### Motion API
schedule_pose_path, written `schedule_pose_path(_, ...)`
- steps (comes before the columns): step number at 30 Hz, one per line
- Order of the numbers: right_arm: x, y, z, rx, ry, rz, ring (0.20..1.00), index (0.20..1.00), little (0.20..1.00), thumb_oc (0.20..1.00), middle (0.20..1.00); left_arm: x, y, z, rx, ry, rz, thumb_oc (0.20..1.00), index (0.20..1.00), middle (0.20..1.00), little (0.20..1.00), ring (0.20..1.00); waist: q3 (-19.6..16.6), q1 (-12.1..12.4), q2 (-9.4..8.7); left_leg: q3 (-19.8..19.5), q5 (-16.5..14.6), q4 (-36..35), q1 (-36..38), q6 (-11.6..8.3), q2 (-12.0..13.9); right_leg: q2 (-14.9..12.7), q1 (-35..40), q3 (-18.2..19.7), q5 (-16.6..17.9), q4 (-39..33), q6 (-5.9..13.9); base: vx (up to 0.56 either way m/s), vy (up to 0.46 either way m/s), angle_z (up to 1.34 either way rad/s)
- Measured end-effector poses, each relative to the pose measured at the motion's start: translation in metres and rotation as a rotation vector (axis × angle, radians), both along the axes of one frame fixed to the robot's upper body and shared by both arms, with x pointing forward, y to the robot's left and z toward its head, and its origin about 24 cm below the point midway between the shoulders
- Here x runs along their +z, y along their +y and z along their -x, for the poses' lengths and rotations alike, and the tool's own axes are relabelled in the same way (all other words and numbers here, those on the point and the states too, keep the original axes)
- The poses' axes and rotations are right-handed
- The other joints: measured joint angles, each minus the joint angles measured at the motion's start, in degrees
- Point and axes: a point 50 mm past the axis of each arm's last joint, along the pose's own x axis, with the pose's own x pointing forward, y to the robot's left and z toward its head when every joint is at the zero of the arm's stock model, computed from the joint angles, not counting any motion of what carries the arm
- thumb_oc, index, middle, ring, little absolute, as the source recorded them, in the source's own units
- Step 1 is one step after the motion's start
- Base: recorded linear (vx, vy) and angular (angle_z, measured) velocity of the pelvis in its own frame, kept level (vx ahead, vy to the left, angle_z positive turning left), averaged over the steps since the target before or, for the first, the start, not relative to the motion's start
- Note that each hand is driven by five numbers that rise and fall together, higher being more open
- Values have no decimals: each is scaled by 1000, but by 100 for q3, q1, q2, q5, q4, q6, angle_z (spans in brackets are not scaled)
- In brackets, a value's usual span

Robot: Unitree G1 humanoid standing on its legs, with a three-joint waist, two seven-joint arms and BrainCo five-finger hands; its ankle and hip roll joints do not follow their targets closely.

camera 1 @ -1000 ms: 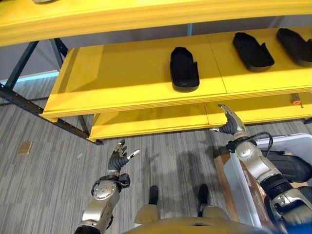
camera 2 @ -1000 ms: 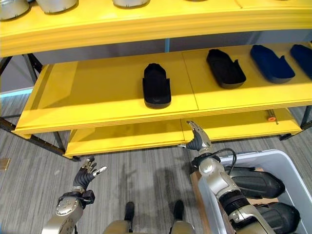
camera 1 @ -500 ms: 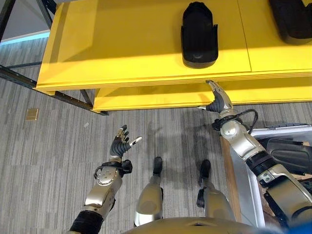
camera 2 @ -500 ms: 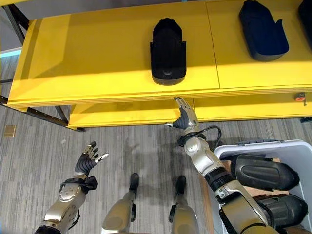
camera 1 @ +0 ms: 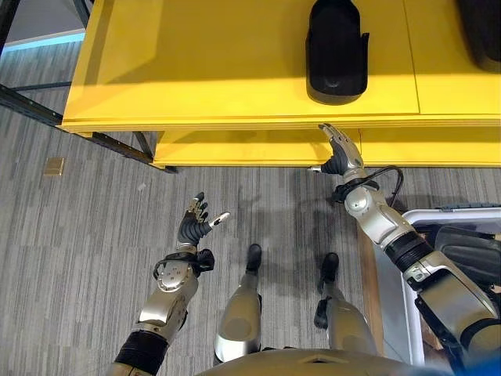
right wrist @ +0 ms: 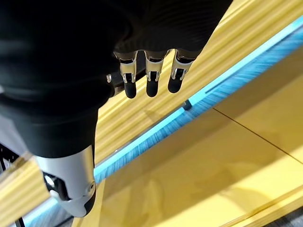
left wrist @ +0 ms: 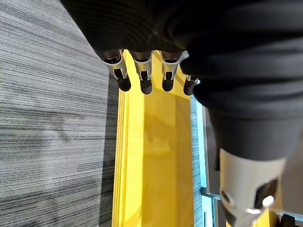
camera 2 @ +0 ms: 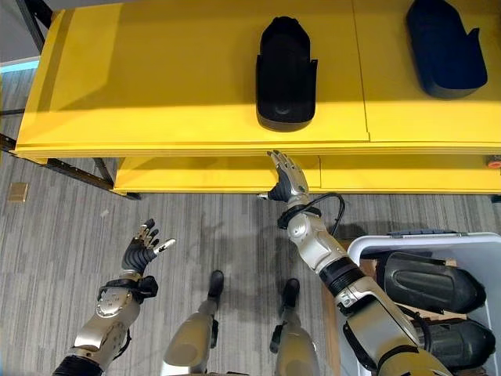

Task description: Move parts from the plastic box to the shelf.

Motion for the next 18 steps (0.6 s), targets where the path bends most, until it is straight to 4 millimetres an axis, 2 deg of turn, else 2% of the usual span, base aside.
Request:
schedule_pose_path(3,2,0,-2,-2,-17,46,1000,1000,1000,1000,1000,0,0,0,1,-3,-1,1000,1000,1000,1000,1000,12,39,-13,-13,0,12,-19,0,-9,-7,-5,-9,-2,0,2,-5,3,1)
schedule_pose_path(6,19,-1,-11,-17,-84,134,1000,1000,1000,1000,1000,2,1,-1,0,-10,-4,1000,1000,1000,1000,1000,84,39,-71,-32,0,71,-65,0,-12,-7,-17,-16,3,0,1,-6,3,1)
schedule_pose_path(10,30,-8,-14,-38,-132,203,1000,1000,1000,1000,1000,3,1,-1,0,-19,-6,1000,1000,1000,1000,1000,173,39,-83,-35,0,83,-73,0,-13,-7,-16,-16,14,0,-1,0,0,0)
schedule_pose_path(18,35,-29,-17,-107,-148,305,1000,1000,1000,1000,1000,4,2,-2,1,-26,-6,1000,1000,1000,1000,1000,180,28,-89,-32,0,82,-87,0,-14,-7,-33,-17,13,1,-1,0,0,0)
